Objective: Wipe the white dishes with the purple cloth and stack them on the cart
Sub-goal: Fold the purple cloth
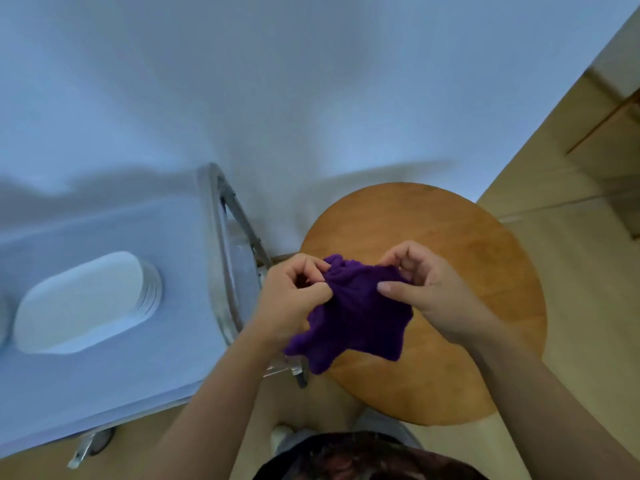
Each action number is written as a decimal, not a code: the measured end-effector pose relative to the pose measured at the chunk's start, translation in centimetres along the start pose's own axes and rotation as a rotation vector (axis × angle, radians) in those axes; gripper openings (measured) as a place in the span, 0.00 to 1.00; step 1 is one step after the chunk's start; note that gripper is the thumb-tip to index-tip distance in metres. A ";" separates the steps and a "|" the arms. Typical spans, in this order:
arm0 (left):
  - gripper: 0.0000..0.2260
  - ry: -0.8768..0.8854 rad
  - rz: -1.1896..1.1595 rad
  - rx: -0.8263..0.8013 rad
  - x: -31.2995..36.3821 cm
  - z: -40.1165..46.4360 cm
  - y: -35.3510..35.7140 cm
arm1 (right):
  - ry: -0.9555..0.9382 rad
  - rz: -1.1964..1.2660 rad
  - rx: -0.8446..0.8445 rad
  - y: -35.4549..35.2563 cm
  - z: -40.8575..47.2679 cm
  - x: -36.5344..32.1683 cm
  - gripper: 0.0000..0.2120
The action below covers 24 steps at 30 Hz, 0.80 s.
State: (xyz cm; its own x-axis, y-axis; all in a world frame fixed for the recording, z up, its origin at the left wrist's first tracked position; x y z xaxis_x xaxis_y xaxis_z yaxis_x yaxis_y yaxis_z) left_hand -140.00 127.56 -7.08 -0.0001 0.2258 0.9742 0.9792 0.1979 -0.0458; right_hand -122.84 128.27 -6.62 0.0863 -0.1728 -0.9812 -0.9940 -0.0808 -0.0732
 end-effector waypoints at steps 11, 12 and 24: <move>0.11 0.438 0.550 -0.214 8.9 -2.7 -10.6 | -0.392 -0.454 -0.381 15.0 -3.7 -13.4 0.20; 0.13 0.453 0.470 -0.182 9.5 -2.9 -11.3 | -0.423 -0.467 -0.330 15.2 -3.6 -13.9 0.20; 0.13 0.127 -0.305 0.037 11.5 -1.3 -20.9 | -0.455 -1.286 -0.123 14.2 -1.6 -12.5 0.12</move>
State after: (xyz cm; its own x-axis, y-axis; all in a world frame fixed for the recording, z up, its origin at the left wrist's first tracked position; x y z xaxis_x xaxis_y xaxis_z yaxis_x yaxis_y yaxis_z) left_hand -160.22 124.76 5.41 -0.2643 0.0310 0.9639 0.9301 0.2727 0.2462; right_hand -137.95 127.72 4.84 0.8823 0.4226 -0.2073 -0.2159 -0.0280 -0.9760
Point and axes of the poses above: each hand's wrist, its own z-axis towards the middle knuckle, its own y-axis out of the palm, x = y × z, the point moved 7 cm from there along z, towards the middle knuckle, and after that the axes turned 15 degrees about x, right-handed, at the moved point
